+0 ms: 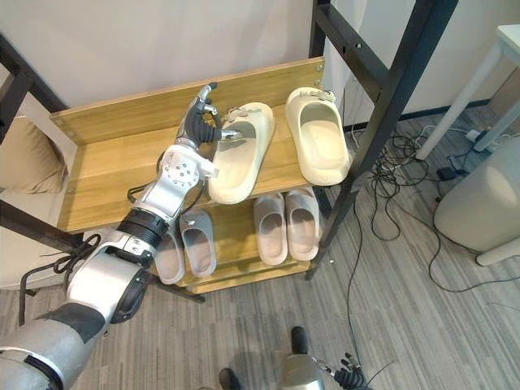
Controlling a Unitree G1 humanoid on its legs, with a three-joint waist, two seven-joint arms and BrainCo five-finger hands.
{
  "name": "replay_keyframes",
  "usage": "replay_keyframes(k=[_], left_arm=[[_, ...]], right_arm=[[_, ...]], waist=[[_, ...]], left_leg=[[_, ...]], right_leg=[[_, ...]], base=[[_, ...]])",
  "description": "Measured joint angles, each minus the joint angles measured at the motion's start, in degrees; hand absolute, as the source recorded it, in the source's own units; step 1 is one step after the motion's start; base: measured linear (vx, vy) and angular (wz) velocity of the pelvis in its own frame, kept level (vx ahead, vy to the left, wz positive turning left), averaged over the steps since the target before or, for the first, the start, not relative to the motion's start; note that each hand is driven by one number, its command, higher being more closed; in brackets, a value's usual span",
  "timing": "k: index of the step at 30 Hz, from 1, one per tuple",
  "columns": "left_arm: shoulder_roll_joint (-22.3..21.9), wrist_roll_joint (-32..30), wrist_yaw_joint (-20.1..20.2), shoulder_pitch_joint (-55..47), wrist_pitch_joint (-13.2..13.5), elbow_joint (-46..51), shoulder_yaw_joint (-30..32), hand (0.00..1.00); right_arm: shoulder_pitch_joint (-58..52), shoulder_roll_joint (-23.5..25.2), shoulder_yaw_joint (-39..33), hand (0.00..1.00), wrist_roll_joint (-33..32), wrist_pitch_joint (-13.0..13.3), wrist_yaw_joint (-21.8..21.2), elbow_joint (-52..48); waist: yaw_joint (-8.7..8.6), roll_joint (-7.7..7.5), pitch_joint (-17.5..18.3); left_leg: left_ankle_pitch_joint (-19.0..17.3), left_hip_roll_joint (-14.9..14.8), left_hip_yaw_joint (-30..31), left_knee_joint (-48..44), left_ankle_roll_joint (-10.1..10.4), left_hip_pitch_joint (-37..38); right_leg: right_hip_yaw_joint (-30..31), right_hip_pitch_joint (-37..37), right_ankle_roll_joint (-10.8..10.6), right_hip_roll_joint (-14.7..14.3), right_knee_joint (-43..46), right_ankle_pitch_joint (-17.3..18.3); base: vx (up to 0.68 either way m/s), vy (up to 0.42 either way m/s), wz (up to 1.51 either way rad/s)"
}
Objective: Organize the slippers on the shoe rack
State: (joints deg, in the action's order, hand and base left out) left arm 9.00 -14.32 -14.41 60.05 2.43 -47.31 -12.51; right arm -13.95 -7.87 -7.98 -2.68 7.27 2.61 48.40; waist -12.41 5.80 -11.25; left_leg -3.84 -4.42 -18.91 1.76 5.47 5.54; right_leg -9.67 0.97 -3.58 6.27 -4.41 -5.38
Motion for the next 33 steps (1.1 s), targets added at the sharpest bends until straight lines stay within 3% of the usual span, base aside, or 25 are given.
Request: replay_keyframes(k=[9,17,25,31,33], left_arm=[[-1.1,7.4,-0.1,-7.5,1.7,12.0,-1.2,0.0],[-0.7,9.9,0.0,-11.4,2.3,16.3,-0.8,0.0],[1.1,12.5,0.0,-19.5,3.2,26.9,0.9,0.0],[1.2,21.2,1.3,-30.1,5.6,37.1,0.7,0.0],[1.3,26.6,3.4,-33.8,6.0,37.9,-0.1,0.0]], right_arm=[[0.4,-0.4,0.6,0.0,0.2,-0.1,0.0,0.6],[0.6,-1.0,1.7,0.0,0.2,0.0,0.1,1.1],[1.0,-1.2,2.2,0.0,0.3,0.0,0.1,2.0],[1.1,-1.2,3.4,0.0,0.4,-0.2,0.0,2.3],[1.2,-1.2,4.0,0.0,0.5,-0.6,-0.2,2.4]], waist=[[0.53,0.06,0.0],[1.46,0.07,0.1],[2.68,-0.11,0.2],[3.5,-1.18,0.7],[3.98,-2.23,1.4]], left_leg=[[0.1,0.0,2.3,-0.2,-0.2,-0.2],[0.2,-0.1,4.4,-0.9,-0.3,-0.5],[0.4,-0.1,5.4,-0.9,-0.5,-0.5],[0.4,-0.1,5.5,-0.9,-0.5,-0.5],[0.4,-0.1,5.6,-0.9,-0.5,-0.5]], right_leg=[[-2.2,-1.2,0.1,0.1,-0.5,-0.1],[-4.1,-2.5,0.2,0.3,-0.6,0.0],[-5.0,-2.9,0.3,0.4,-0.6,0.1],[-5.2,-3.0,0.3,0.4,-0.6,0.1],[-5.3,-3.0,0.3,0.4,-0.6,0.1]], base=[[-0.02,-0.035,0.11],[-0.02,-0.026,0.12],[-0.03,-0.016,0.06],[0.0,0.0,0.0],[0.0,0.0,0.0]])
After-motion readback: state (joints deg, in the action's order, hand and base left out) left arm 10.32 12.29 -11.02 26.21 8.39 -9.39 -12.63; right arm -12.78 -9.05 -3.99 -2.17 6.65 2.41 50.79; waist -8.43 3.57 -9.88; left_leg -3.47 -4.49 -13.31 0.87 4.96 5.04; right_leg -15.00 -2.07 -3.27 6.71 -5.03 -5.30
